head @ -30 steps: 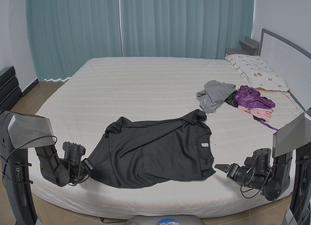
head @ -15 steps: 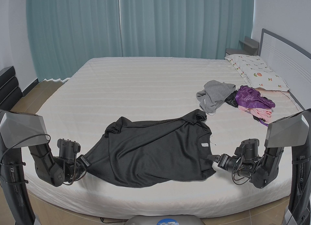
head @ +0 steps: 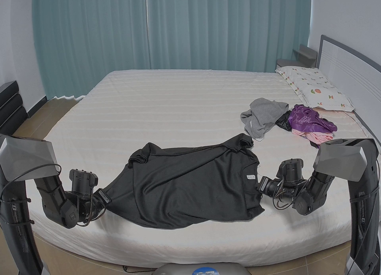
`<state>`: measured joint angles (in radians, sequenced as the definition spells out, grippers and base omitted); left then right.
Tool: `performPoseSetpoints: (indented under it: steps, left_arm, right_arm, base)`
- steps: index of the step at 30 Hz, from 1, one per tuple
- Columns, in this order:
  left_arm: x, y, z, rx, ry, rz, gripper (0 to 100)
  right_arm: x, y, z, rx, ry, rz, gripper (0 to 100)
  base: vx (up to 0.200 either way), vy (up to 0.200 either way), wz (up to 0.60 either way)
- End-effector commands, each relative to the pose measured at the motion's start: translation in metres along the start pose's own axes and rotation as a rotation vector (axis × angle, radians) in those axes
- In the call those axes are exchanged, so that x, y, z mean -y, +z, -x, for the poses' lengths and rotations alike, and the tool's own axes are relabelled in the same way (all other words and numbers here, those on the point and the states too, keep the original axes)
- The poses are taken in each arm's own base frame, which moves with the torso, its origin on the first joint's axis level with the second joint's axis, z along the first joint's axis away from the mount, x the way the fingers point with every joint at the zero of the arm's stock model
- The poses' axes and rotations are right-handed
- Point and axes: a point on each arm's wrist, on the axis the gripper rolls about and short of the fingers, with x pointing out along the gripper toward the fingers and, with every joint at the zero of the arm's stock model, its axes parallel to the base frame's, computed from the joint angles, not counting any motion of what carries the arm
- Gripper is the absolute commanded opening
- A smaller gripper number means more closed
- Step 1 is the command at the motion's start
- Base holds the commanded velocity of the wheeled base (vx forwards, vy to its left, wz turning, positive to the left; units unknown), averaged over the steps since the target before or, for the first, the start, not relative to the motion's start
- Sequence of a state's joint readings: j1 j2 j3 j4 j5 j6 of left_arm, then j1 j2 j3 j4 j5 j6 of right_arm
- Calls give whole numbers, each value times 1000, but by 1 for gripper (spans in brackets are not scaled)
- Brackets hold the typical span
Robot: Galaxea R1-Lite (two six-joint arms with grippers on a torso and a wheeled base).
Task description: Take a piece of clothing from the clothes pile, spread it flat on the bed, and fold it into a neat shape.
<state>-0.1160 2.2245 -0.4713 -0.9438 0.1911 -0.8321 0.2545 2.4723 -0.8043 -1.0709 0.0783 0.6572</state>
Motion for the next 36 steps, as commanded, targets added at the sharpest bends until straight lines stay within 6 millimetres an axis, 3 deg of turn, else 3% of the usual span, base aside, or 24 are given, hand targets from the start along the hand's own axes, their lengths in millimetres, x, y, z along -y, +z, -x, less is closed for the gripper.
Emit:
performPoseSetpoints:
  steps: [1, 7, 13, 14, 22, 30, 31, 33, 36]
  left_arm:
    - [-2, -2, -3, -2, 4, -1, 0]
    - [-2, -3, -4, -5, 7, -2, 0]
    - [-3, -2, -4, -1, 7, 2, 0]
    - [-3, -2, -5, -2, 8, 2, 0]
    - [-3, -2, -5, -3, 10, -4, 0]
    - [-4, -2, -5, -2, 10, -3, 0]
    - [-4, -2, -5, -2, 10, -3, 0]
    - [-4, -1, -5, -1, 10, -1, 0]
    - [-5, 0, -5, 2, 14, -4, 0]
  right_arm:
    - [-1, 26, -5, 63, 12, -16, 0]
    - [-12, 46, -15, 113, 41, -17, 0]
    - [-12, 41, -10, 58, 21, -8, 0]
    - [-11, 39, -8, 44, 16, -9, 100]
    - [2, 15, 8, -59, -23, 54, 100]
    - [-8, -4, 6, -139, 31, 73, 100]
    - [-9, -7, 4, -148, 32, 78, 0]
    - [-8, -14, -2, -159, 24, 90, 0]
    - [-12, -8, -8, -127, 28, 96, 0]
  base:
    - [0, 0, 0]
    - [0, 0, 0]
    - [0, 0, 0]
    - [0, 0, 0]
    - [0, 0, 0]
    - [0, 0, 0]
    - [0, 0, 0]
    - [0, 0, 0]
    - [0, 0, 0]
